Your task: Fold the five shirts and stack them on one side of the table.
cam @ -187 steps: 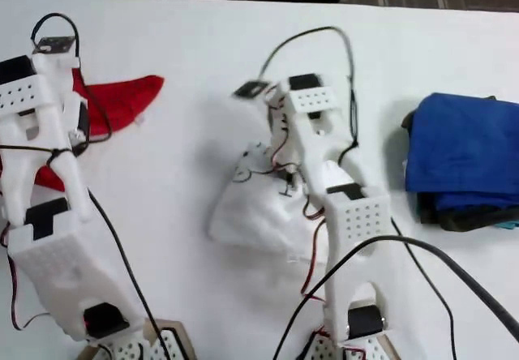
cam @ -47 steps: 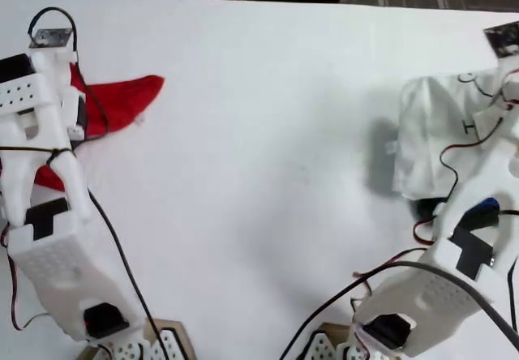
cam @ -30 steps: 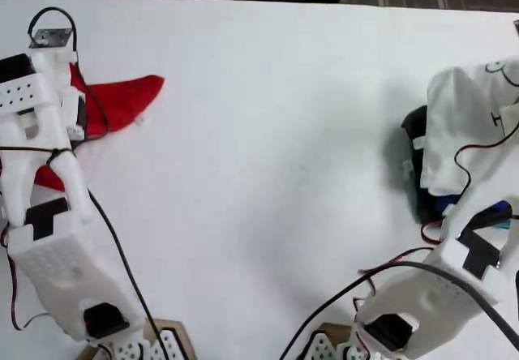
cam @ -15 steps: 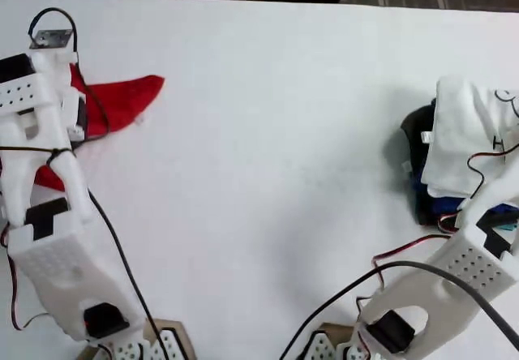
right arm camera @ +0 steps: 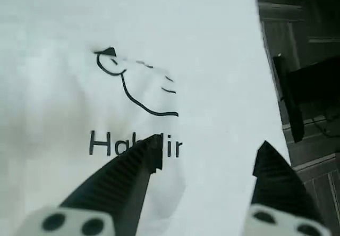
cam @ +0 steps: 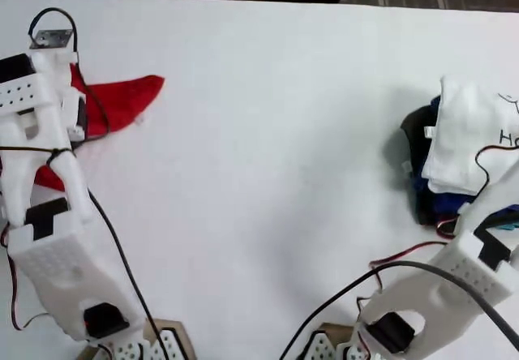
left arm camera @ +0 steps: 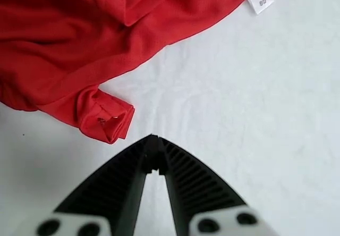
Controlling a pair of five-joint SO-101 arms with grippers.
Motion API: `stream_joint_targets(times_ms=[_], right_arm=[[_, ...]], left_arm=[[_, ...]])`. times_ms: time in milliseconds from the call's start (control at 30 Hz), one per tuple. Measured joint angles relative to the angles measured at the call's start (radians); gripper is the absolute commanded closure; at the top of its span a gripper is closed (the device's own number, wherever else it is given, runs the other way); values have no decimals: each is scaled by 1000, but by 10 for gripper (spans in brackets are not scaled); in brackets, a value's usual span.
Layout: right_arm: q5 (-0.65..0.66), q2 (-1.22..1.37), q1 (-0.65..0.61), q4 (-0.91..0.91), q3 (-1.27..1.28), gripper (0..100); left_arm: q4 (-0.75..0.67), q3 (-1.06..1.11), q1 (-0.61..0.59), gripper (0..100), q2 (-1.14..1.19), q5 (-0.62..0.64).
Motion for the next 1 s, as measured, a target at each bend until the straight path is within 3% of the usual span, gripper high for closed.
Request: stream_joint_targets(times_ms=[133,300,567,1000], right_arm=[[-29,-8,-83,68,17,830],[-32,32,-192,107,100,794],[-32,180,-215,133,117,791],[-32,189,-287,226,117,791]], left_arm=[[0,0,0,972,0,0],[0,0,0,972,0,0],[3,0,0,972,0,0],[3,0,0,972,0,0]])
